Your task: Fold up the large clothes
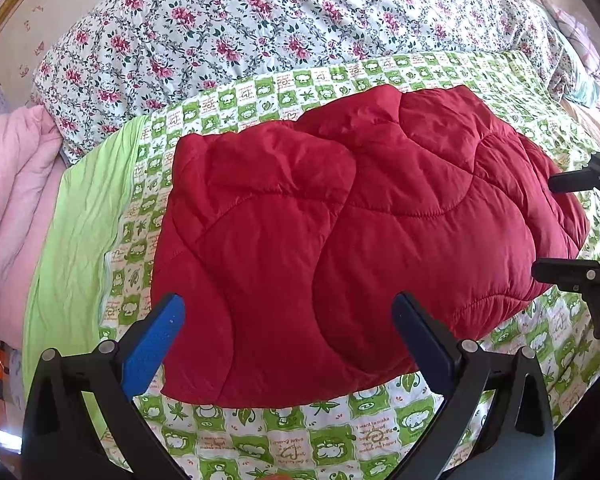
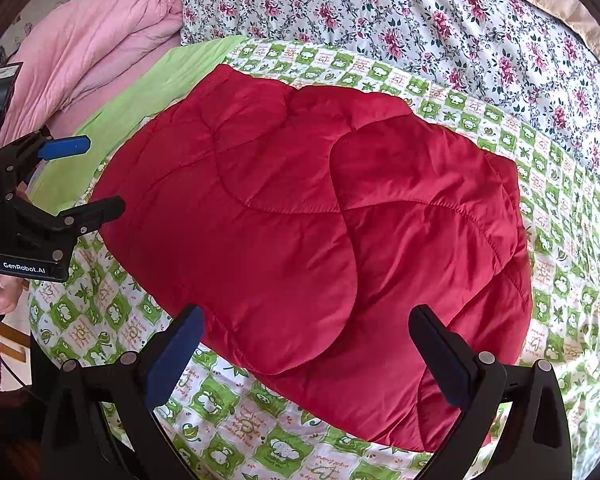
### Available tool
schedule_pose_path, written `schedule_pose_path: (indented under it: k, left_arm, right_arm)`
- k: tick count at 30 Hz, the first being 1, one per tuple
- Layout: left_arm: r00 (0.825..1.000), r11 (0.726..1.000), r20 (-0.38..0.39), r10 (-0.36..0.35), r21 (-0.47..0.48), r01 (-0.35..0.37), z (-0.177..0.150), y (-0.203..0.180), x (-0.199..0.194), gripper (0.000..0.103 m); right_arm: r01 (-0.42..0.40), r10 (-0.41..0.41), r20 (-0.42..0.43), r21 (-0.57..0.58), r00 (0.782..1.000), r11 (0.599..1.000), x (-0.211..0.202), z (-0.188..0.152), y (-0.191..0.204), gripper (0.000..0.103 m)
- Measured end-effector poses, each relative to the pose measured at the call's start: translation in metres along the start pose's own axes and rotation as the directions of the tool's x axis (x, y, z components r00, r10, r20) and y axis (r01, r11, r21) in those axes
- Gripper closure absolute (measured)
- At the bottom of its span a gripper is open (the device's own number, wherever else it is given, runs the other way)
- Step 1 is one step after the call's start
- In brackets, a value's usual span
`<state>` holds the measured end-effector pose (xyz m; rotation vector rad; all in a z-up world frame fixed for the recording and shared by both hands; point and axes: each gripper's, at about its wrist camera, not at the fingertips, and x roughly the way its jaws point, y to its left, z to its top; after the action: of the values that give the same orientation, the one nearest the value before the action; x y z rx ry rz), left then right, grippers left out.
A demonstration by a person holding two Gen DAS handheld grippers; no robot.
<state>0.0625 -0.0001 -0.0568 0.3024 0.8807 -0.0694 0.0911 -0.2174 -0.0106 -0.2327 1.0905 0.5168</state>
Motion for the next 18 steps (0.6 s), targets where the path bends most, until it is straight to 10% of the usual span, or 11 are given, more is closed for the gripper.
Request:
schedule_pose_path:
  k: [18]
  left_arm:
    - [1.000, 1.000, 0.023, 0.009, 0.011, -0.009, 0.0029, -0.0011, -0.0046, 0.000]
  right_arm:
    - [0.004, -0.004, 0.013, -0.006, 1.000, 1.000, -0.0073, 0.0045, -0.0038, 0.000]
